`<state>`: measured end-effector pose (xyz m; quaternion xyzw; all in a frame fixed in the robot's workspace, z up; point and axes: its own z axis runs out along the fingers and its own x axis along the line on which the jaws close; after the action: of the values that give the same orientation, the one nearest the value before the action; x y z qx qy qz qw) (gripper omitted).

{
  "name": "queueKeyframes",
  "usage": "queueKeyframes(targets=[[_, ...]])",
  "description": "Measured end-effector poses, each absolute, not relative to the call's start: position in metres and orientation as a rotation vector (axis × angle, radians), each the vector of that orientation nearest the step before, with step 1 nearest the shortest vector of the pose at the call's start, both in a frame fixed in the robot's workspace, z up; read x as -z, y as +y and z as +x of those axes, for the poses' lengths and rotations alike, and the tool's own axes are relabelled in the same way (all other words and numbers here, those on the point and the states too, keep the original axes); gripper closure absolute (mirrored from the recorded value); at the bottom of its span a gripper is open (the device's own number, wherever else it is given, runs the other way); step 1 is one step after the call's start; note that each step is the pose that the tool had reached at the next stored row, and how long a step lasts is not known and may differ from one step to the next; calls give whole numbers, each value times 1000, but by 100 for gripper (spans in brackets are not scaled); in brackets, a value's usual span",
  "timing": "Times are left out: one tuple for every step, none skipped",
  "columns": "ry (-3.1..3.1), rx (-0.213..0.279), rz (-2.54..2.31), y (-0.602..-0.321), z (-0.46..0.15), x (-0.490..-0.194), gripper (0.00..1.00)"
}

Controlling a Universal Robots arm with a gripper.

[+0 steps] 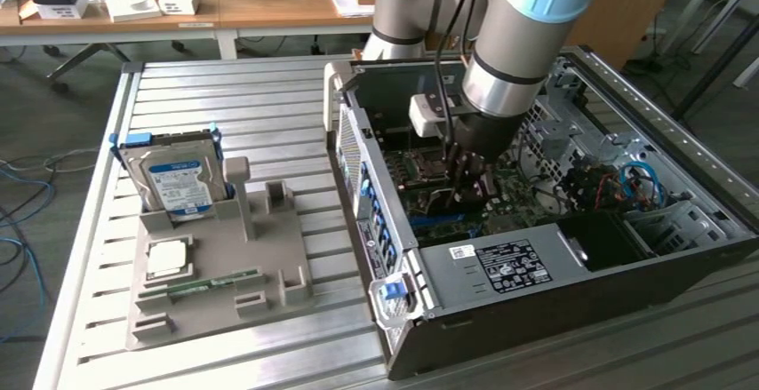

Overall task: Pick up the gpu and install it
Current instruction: 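Insert the gpu into the slot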

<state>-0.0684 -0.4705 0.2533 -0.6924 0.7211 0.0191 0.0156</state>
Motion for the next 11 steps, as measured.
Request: queueKeyframes(targets=[[2243,-60,-2154,-471,-68,-253,74],[2243,-59,-2154,-471,-68,-253,74],[2243,-59,-2154,-471,-68,-253,74],[2243,-59,-2153,-471,-68,-253,74],[2243,-59,-2154,-471,-68,-253,74],[2243,-59,-2154,-471,-68,-253,74],[2243,-59,-2154,-471,-68,-253,74],[2243,-59,-2154,-471,-68,-253,74],[2243,-59,-2154,-471,-68,-253,74],[2244,-59,-2153,-471,-68,-252,74],[2244,-59,-2153,-471,-68,-252,74]])
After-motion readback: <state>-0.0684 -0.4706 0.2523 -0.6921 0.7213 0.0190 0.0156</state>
